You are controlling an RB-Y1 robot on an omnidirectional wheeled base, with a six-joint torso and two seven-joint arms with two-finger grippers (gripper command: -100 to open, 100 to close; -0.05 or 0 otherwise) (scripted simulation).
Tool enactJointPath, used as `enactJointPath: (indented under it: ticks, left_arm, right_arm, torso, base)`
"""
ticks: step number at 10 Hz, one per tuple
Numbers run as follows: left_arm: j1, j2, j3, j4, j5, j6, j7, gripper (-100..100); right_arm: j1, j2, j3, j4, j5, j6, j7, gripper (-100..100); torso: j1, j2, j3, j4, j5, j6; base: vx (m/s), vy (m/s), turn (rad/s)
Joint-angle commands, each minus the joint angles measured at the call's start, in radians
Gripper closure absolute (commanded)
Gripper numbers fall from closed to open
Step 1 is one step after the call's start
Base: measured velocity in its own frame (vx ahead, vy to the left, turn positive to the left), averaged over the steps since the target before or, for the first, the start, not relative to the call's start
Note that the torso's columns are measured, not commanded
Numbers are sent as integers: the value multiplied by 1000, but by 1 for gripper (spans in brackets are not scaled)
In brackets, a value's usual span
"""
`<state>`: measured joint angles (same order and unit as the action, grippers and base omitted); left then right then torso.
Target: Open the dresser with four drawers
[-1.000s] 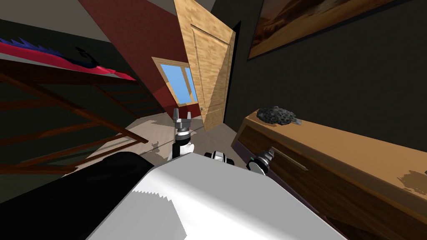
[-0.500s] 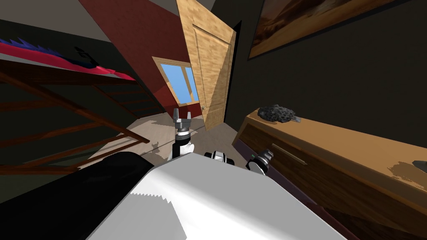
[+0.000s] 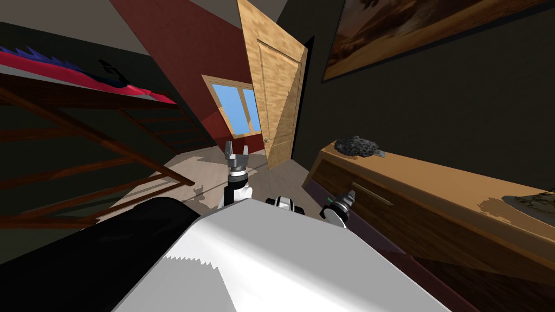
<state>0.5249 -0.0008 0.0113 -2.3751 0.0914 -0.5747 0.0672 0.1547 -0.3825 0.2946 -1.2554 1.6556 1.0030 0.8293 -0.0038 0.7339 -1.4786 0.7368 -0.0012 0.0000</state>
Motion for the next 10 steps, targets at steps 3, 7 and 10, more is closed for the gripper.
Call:
enactJointPath:
  ticks: [3, 7, 10]
  left_arm:
    - [0, 0, 0, 0, 0, 0, 0, 0]
    - [0, 0, 0, 0, 0, 0, 0, 0]
    - [0, 0, 0, 0, 0, 0, 0, 0]
  right_arm:
    - [-46, -28, -38, -6, -90, -89, 37, -100]
    - [-81, -49, -66, -11, -159, -155, 67, -100]
    - [-106, -63, -86, -15, -209, -202, 87, -100]
  torso:
    - [4, 5, 3, 2, 1, 0]
    - [4, 4, 3, 1, 1, 0]
    - [4, 4, 3, 1, 1, 0]
  base:
    - [-3, -17, -21]
    - [-8, -11, -19]
    - [-6, -10, -18]
